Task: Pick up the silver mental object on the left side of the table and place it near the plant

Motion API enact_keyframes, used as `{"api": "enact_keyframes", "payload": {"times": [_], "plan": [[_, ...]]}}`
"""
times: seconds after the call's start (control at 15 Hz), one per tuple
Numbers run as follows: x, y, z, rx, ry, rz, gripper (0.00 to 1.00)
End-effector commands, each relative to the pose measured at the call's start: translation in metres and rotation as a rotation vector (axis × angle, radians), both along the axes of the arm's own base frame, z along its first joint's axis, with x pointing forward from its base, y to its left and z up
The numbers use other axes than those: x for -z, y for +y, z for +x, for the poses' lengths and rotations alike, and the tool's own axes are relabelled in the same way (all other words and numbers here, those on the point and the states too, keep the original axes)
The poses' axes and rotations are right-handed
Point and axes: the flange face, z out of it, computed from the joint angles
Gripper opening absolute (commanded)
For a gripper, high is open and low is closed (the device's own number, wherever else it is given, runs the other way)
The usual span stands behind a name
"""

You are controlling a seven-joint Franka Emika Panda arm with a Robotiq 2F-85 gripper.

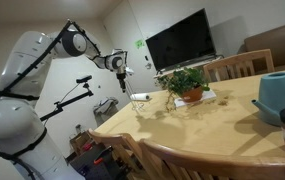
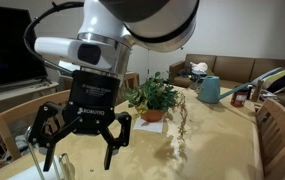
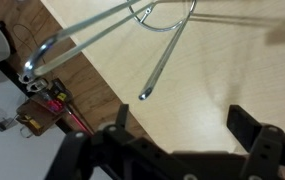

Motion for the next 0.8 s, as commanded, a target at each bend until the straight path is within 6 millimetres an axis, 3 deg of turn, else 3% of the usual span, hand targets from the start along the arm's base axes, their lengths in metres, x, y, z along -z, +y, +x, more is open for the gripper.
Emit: {"api": "enact_keyframes", "payload": {"times": [0.0, 0.73], "plan": [[0.002, 0.011, 0.01, -0.035, -0.012, -0.032, 1.0], [0.004, 0.017, 0.022, 0.047, -0.076, -0.113, 1.0]]}}
